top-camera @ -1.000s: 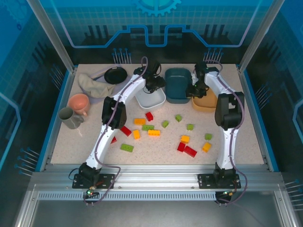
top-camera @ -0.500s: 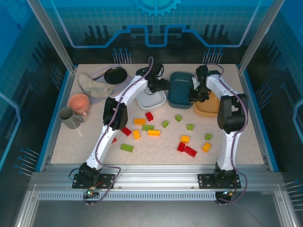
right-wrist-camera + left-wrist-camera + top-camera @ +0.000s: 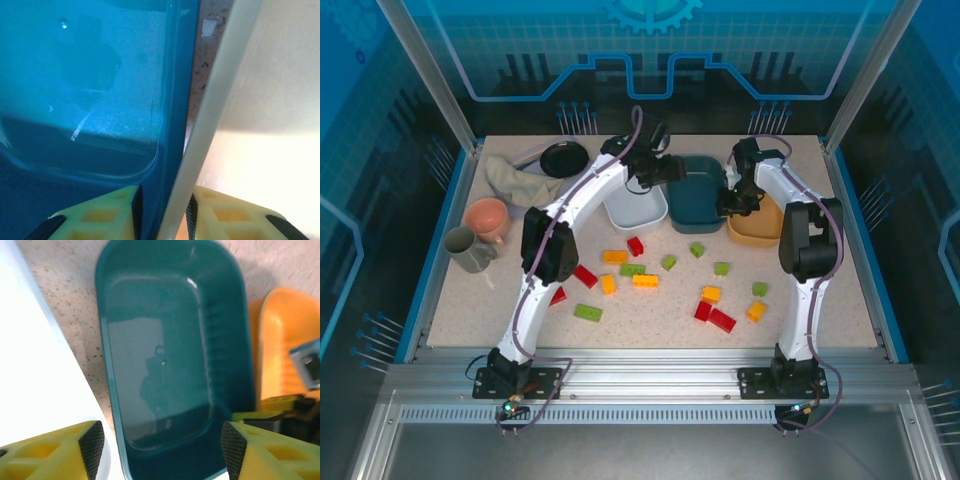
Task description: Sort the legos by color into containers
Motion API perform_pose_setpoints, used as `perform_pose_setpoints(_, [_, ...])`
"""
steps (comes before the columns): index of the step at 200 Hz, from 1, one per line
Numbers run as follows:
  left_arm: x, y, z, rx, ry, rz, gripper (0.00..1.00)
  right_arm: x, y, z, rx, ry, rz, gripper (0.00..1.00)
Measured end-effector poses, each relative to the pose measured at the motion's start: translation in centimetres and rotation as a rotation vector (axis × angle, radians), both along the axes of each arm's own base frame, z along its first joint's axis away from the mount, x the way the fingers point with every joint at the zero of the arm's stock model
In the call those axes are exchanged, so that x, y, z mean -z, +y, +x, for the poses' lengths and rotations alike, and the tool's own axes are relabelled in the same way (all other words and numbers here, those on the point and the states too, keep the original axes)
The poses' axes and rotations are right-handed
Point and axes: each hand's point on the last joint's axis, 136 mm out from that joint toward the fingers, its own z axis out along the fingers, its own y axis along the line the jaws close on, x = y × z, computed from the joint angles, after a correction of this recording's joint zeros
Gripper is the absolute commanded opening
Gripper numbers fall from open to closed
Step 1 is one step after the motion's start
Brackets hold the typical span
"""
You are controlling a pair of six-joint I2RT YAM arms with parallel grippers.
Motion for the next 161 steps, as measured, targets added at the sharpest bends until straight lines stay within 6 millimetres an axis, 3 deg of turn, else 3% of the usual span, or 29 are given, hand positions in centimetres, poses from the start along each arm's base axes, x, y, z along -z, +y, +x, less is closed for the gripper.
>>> perform_pose_setpoints(28, [-0.5, 3.2, 1.7, -0.152, 0.030, -0.046, 0.50, 0.0, 0.2, 0.1, 0.001, -0.003, 0.013, 0.42])
perform_pose_setpoints(53, [1.0, 6.5, 2.6, -0.299, 0.103, -0.055, 0.33, -0.1, 0.5, 0.1, 0.014, -0.002, 0.026, 0.55])
perform_pose_setpoints(76, [2.9, 8.2, 2.9, -0.385, 0.163, -0.049, 0.30, -0.1, 0.7, 0.1, 0.013, -0.001, 0.027, 0.65])
perform_pose_setpoints(129, [9.9, 7.7, 2.1, -0.424, 0.309, -0.013, 0.27, -0.9, 1.1, 0.8, 0.031, -0.022, 0.040, 0.76])
perform_pose_setpoints(161, [12.1, 6.8, 2.2, -0.400, 0.347, -0.024, 0.26, -2.2, 1.5, 2.1, 0.035, -0.061, 0.066, 0.77])
